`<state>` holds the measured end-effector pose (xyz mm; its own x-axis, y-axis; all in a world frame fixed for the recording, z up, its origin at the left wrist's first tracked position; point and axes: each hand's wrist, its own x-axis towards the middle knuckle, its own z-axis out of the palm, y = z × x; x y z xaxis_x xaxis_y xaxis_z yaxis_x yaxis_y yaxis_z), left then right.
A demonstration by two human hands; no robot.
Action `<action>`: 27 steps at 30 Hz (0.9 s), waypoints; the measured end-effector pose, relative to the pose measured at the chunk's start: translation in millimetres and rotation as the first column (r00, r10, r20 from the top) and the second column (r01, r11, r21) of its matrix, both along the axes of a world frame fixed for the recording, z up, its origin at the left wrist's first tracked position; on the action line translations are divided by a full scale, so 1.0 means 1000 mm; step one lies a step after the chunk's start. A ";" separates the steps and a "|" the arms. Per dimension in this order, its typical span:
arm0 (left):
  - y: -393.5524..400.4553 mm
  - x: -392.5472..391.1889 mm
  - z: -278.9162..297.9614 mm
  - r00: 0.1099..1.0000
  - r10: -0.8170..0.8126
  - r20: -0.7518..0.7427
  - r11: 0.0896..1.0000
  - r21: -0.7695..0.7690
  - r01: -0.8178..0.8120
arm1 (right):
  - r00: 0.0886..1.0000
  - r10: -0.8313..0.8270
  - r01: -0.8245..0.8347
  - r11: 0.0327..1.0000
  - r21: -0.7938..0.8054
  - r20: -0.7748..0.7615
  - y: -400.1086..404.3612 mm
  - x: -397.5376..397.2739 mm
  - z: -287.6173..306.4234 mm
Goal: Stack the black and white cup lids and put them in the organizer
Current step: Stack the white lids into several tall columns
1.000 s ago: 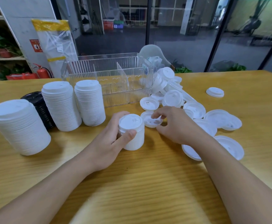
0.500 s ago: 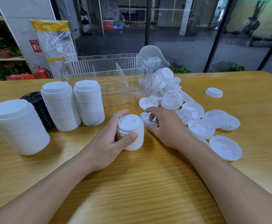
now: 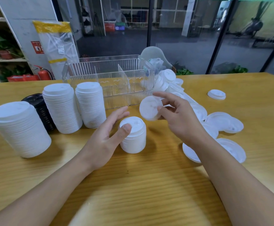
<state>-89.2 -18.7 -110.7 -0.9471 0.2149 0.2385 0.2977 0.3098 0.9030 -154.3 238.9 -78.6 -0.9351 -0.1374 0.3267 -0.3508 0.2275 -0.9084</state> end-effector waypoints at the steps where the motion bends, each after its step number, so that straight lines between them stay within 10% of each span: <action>1: 0.000 0.001 0.001 1.000 -0.010 0.001 1.000 0.000 0.010 | 0.999 0.037 -0.035 0.996 -0.086 0.025 -0.001 0.001 0.002; 8: 0.005 0.005 0.007 0.993 -0.107 -0.048 0.994 -0.025 0.106 | 0.953 0.286 -0.227 0.891 -0.392 0.098 -0.010 0.006 0.004; 17: 0.003 0.006 0.008 0.991 -0.051 -0.123 0.997 -0.069 0.043 | 0.993 0.104 -0.099 0.990 -0.103 0.049 -0.012 0.016 0.006; 27: 0.003 0.001 -0.003 1.000 0.003 -0.011 0.994 -0.113 -0.005 | 0.957 0.272 -0.280 0.957 0.075 0.101 -0.016 0.022 0.003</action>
<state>-88.4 -15.5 -113.5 -0.9455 0.2373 0.2232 0.3058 0.4105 0.8591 -131.9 222.5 -75.4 -0.8811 -0.4190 0.2193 -0.3303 0.2134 -0.9194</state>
